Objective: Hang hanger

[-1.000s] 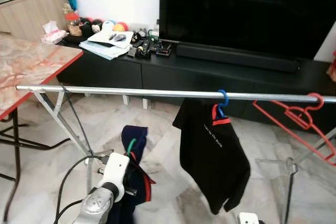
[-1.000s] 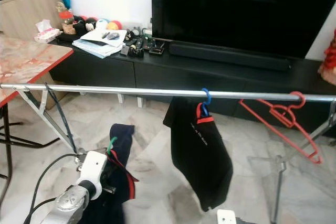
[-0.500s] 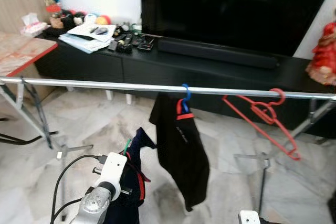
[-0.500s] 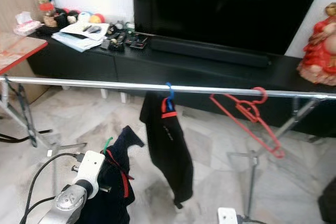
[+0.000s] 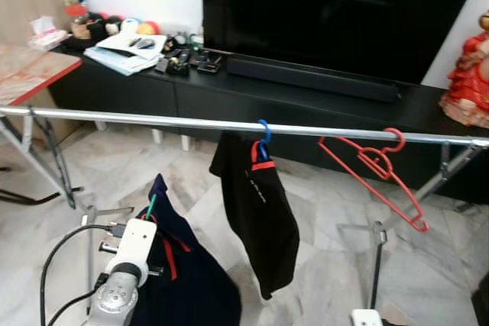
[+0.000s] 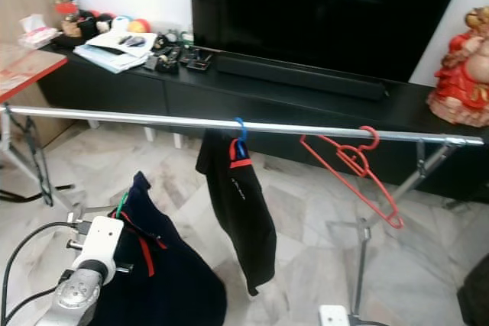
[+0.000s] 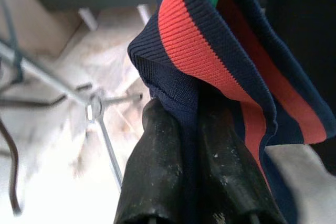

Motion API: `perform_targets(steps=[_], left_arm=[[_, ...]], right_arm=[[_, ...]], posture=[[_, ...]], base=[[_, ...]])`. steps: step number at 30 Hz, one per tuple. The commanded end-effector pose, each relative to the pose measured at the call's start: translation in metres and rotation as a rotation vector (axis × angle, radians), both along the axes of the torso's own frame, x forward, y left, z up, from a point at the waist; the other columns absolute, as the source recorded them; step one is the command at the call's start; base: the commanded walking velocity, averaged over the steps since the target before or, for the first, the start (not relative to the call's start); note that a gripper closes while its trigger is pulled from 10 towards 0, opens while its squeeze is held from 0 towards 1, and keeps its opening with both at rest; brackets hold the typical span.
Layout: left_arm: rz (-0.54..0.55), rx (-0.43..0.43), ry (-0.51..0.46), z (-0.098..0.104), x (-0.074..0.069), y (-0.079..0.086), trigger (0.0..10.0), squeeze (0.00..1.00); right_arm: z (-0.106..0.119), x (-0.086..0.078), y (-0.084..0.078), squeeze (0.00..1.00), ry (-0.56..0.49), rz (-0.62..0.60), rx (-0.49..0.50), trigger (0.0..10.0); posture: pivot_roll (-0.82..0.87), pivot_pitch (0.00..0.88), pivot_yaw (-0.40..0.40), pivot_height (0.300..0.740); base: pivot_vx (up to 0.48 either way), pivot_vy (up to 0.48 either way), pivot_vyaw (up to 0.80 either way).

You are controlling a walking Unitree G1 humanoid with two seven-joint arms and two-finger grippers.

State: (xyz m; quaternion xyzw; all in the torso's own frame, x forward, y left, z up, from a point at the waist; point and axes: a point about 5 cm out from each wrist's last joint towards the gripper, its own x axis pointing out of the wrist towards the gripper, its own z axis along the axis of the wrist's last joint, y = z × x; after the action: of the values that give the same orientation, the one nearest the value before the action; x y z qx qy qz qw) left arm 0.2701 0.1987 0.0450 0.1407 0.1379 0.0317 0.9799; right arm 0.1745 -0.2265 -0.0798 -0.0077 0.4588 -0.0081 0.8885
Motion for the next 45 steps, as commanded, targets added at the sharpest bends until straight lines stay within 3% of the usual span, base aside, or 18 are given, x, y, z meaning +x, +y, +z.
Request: perform_targets(steps=[1, 8, 15, 19, 25, 33, 39, 41, 42, 45], left_arm=[[-0.009, 0.011, -0.040, 0.009, 0.001, 0.001, 10.0, 0.00], [-0.003, 0.006, -0.055, 0.012, 0.002, -0.001, 10.0, 0.00], [-0.048, -0.005, -0.056, 0.015, 0.001, -0.006, 10.0, 0.00], [-0.063, -0.009, -0.053, 0.016, 0.001, -0.003, 10.0, 0.00], [-0.025, -0.089, -0.069, 0.015, -0.001, -0.001, 10.0, 0.00], [0.004, -0.132, -0.057, 0.011, -0.010, 0.004, 10.0, 0.00], [-0.001, -0.139, -0.058, 0.011, -0.009, 0.003, 10.0, 0.00], [-0.002, -0.142, -0.060, 0.012, -0.009, 0.003, 10.0, 0.00], [-0.004, -0.143, -0.063, 0.012, -0.007, 0.002, 10.0, 0.00], [-0.008, -0.142, -0.064, 0.013, -0.006, 0.000, 10.0, 0.00]], right_arm=[[0.002, 0.003, -0.002, 0.00, -0.020, -0.007, 0.011, 10.0], [0.000, -0.004, -0.003, 0.00, -0.007, -0.002, 0.012, 10.0], [-0.009, -0.004, 0.037, 0.00, 0.013, 0.001, 0.047, 10.0], [-0.009, 0.005, 0.074, 0.00, 0.005, 0.014, 0.079, 10.0], [-0.006, 0.010, 0.104, 0.00, 0.001, 0.025, 0.103, 10.0], [-0.003, 0.017, 0.107, 0.00, -0.003, 0.042, 0.083, 10.0], [0.002, 0.024, 0.130, 0.00, -0.021, 0.070, 0.087, 10.0], [0.001, 0.022, 0.123, 0.00, -0.017, 0.060, 0.084, 10.0], [-0.002, 0.018, 0.109, 0.00, -0.013, 0.034, 0.085, 10.0], [-0.004, 0.016, 0.104, 0.00, -0.011, 0.026, 0.086, 10.0]], posture=[[0.05, 0.050, -0.066, 0.740], [0.06, 0.049, -0.059, 0.740], [0.08, 0.035, -0.012, 0.740], [0.07, 0.024, 0.014, 0.740], [0.07, 0.003, 0.026, 0.740], [0.07, 0.000, 0.017, 0.740], [0.07, 0.000, 0.012, 0.740], [0.07, 0.006, 0.008, 0.740], [0.07, 0.011, 0.006, 0.740], [0.07, 0.014, 0.003, 0.740]], base=[[0.000, 0.000, 0.80], [0.000, 0.000, 0.75], [0.000, 0.000, 0.08], [0.000, 0.000, 0.00], [0.000, 0.000, 0.00], [0.110, 0.000, 0.00], [0.359, 0.000, 0.62], [0.368, 0.000, 0.80], [0.368, 0.000, 0.00], [0.373, 0.000, 0.00]])
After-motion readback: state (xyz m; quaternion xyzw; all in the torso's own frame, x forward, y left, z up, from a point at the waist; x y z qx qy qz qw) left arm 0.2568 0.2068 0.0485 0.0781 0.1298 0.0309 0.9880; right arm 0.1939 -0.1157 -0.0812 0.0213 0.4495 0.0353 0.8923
